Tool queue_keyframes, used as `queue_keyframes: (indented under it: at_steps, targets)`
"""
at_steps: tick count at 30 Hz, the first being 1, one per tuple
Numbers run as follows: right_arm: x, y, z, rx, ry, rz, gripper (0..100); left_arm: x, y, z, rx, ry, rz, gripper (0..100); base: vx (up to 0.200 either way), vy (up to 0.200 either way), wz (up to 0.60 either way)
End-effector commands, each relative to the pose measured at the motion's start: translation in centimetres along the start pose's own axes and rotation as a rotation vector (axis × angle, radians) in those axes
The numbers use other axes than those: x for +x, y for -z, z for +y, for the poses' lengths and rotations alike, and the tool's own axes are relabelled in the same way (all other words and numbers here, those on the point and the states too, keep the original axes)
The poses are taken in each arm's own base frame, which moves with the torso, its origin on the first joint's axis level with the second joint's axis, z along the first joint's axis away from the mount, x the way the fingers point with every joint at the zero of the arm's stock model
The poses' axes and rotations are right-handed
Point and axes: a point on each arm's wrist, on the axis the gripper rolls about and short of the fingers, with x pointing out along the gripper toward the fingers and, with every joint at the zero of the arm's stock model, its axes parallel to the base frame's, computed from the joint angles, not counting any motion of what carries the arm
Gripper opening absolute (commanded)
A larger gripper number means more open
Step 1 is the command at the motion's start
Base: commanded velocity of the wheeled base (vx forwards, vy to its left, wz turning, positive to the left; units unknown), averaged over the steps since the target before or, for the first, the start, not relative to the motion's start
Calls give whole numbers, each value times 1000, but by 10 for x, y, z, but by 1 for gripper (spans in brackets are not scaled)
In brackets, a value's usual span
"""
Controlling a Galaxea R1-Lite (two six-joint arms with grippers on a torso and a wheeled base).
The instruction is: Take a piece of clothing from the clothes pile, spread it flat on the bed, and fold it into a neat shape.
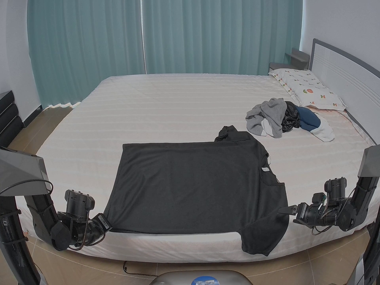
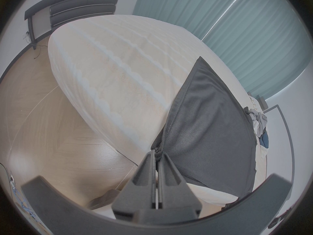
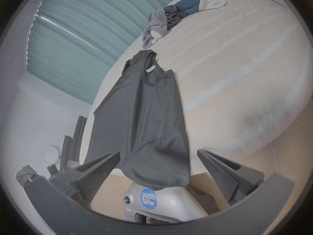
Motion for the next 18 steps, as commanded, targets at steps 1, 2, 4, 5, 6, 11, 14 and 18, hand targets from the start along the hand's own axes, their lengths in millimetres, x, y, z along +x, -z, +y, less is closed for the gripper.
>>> queue_keyframes:
  at_steps: [1,2,4,5,6,11,14,18]
  targets:
    - [6,4,-5,9,12,22,100,1,1,1,1,-4,4,0,0,0,0]
    - [9,3,-7,9,12,22,100,1,1,1,1,-3,9,0,0,0,0]
    - [11,4,-7,10,13,25,0,2,1,1,1,-4,10,0,0,0,0]
    - [11,4,-7,8,14,25,0,2,1,1,1,-4,10,0,0,0,0]
    - [11,4,-7,7,15,25,0,2,1,1,1,-4,10,0,0,0,0]
    - [7,5,-8,-10,25,29,0,2,2,1,1,-4,13,0,0,0,0]
    - [3,6,-12,-42,40,24,0,2,2,1,1,-4,13,0,0,0,0]
    - [-5,4,-16,-55,53,11,0,2,2,2,1,-7,15,0,0,0,0]
